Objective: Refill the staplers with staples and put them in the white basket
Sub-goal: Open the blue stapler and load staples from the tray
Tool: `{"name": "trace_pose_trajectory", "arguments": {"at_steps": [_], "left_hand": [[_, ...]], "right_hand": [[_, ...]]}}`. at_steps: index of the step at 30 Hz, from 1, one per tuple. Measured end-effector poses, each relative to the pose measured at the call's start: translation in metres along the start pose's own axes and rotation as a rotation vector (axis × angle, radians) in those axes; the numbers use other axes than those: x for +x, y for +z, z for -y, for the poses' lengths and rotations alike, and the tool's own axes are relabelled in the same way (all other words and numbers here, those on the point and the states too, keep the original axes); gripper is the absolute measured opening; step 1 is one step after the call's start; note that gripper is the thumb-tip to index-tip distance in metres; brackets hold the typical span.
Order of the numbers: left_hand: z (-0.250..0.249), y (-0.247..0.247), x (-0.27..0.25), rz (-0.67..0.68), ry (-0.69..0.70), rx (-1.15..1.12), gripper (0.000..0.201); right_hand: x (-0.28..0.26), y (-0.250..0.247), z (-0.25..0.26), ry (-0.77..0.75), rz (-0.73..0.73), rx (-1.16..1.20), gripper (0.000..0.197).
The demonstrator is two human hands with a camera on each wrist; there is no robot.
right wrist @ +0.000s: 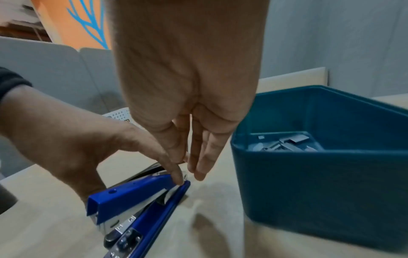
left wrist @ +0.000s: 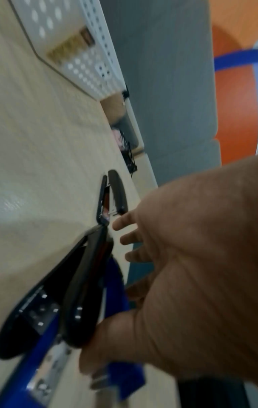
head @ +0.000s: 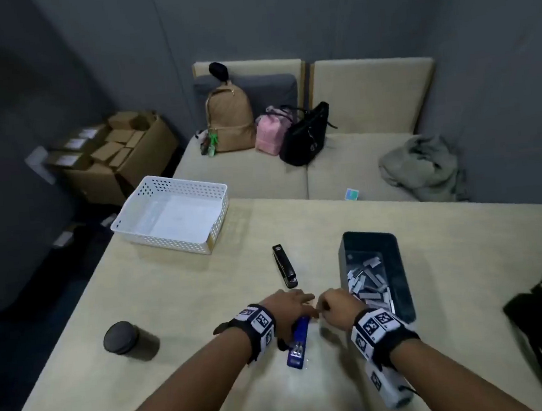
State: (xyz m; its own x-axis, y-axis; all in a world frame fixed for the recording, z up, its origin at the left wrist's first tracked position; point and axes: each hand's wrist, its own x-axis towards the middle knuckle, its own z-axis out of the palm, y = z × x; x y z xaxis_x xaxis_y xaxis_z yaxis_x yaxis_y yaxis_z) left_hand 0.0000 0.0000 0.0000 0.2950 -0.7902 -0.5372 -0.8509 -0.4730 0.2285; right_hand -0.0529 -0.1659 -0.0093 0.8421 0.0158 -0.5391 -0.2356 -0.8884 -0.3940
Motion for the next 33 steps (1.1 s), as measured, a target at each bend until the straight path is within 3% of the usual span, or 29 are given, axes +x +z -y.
{"name": "trace_pose_trajectory", "arguments": {"at_steps": [4, 8, 11, 13, 16, 20, 24, 27, 29, 33], "left_hand": [[-0.001, -0.001, 0.013, -0.057, 0.038, 0.134, 0.041], [-0.001, -0.001, 0.025, -0.212, -0.052, 0.054, 0.031], [-0.001, 0.007, 0.030, -0.329, -0.156, -0.075, 0.023], [0.001, 0.014, 0.032, -0.395, -0.219, -0.237, 0.025], [0.007, 0.020, 0.030, -0.455, -0.287, -0.577, 0.026], [0.022, 0.027, 0.021, -0.543, -0.394, -1.122, 0.026], [0.028, 0.021, 0.009, -0.717, -0.540, -1.404, 0.018], [0.031, 0.020, 0.005, -0.899, -0.640, -1.350, 0.020], [0.034, 0.024, 0.007, -0.926, -0.720, -1.247, 0.019], [0.037, 0.027, 0.019, -0.668, -0.732, -1.031, 0.015]], "right_hand": [[-0.013, 0.002, 0.002, 0.035, 0.053, 0.044, 0.036], [-0.022, -0.001, 0.004, 0.084, 0.029, 0.108, 0.041], [-0.031, 0.005, -0.005, 0.143, 0.026, 0.126, 0.032], [-0.034, 0.007, -0.013, 0.140, 0.011, 0.075, 0.024], [-0.034, 0.003, -0.028, 0.091, -0.016, -0.007, 0.028], [-0.027, -0.004, -0.040, 0.039, 0.046, -0.223, 0.027], [-0.023, -0.007, -0.036, 0.005, 0.131, -0.432, 0.032], [-0.020, -0.005, -0.034, -0.035, 0.166, -0.533, 0.036], [-0.020, -0.005, -0.035, -0.044, 0.174, -0.579, 0.035], [-0.024, -0.006, -0.041, -0.020, 0.181, -0.597, 0.034]]}}
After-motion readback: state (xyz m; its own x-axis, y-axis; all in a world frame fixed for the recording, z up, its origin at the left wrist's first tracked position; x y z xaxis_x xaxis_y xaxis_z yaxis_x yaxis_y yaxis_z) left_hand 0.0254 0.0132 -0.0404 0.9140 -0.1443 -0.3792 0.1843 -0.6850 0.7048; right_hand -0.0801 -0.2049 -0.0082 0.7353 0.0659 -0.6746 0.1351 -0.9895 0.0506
